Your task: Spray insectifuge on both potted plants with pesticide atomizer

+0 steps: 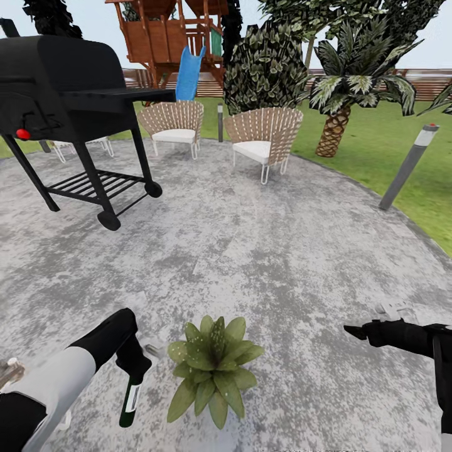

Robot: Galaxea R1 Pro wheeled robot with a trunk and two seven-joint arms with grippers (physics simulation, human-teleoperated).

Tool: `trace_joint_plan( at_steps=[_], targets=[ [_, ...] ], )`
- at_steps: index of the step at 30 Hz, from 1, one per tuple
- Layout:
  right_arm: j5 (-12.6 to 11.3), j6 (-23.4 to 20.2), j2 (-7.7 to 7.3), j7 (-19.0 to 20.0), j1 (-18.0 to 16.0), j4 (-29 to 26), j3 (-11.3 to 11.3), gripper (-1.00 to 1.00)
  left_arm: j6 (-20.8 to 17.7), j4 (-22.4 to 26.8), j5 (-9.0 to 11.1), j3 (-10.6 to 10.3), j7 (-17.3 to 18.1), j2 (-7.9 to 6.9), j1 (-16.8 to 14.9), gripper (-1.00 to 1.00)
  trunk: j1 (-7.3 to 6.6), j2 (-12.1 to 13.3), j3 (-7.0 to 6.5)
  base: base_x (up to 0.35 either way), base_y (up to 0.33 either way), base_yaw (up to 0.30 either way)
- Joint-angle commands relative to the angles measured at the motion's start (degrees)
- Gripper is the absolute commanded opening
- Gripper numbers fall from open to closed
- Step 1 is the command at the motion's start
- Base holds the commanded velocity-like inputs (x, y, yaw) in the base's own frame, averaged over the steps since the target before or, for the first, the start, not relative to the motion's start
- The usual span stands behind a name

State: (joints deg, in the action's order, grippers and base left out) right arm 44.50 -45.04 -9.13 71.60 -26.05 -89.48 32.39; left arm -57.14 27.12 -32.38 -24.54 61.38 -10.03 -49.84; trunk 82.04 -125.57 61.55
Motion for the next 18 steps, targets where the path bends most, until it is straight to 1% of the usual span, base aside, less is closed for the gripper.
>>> trace_joint_plan(
  at_steps=[1,5,12,18],
  targets=[
    [0.49,-0.40,0.00,0.57,-0.05,-0.08,0.04,1.00,-0.25,0.12,-0.54,-0.16,0.58,0.00,-0.04,-1.00,-0.03,-0.03,0.10,-0.185,0.000,0.127],
    [0.50,-0.40,-0.01,0.60,-0.05,-0.08,0.04,1.00,-0.34,0.12,-0.57,-0.14,0.58,0.06,-0.07,-1.00,-0.03,-0.03,0.27,-0.074,0.000,0.115],
    [0.50,-0.40,0.00,0.57,-0.05,-0.02,0.04,1.00,-0.43,0.12,-0.58,-0.03,0.57,0.06,-0.08,-1.00,-0.03,-0.03,0.35,-0.015,-0.003,0.028],
    [0.50,-0.40,0.00,0.61,-0.05,-0.01,0.03,1.00,-0.43,0.12,-0.58,-0.15,0.58,0.32,-0.08,-1.00,-0.03,-0.03,0.53,-0.079,-0.144,0.108]
  ],
)
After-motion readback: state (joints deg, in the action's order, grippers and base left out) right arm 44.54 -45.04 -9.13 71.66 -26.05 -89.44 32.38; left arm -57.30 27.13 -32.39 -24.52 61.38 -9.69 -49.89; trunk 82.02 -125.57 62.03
